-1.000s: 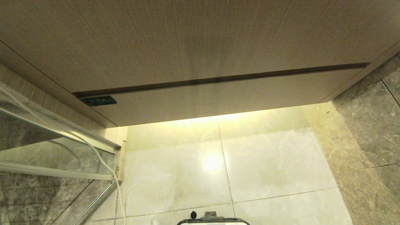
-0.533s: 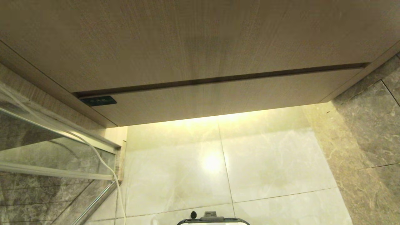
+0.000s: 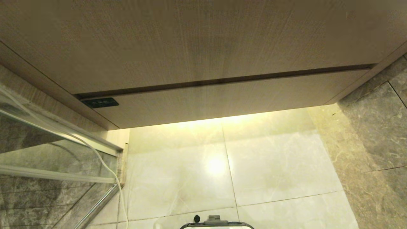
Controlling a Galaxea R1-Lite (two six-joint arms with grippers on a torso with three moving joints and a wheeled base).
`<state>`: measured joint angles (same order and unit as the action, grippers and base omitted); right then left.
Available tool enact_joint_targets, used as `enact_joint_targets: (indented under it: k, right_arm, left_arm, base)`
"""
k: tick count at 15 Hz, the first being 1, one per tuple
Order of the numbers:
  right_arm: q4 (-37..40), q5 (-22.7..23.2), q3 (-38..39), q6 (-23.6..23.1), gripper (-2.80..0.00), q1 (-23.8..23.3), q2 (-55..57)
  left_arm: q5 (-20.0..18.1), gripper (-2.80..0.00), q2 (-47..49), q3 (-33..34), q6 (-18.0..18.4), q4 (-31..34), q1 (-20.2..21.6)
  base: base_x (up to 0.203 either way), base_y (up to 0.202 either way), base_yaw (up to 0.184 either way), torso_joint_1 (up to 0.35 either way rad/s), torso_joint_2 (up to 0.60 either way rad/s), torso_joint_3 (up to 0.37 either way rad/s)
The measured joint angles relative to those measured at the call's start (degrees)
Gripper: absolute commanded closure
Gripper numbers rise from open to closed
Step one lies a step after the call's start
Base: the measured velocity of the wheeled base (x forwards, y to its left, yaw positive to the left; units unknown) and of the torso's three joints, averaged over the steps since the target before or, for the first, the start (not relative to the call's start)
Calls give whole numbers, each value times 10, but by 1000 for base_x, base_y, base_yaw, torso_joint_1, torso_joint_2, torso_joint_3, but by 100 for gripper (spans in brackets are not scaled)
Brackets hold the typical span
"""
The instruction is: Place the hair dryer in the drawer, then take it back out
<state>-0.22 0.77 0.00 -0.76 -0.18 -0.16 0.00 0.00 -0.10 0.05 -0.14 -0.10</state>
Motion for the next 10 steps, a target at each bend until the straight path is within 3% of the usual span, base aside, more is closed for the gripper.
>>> enact_joint_targets:
  k: [10]
  right_arm:
    - [0,-1,0,4,0,0,0]
  left_arm:
    - [0,0,0,0,0,0,0]
  base:
    - [0,0,0,0,0,0]
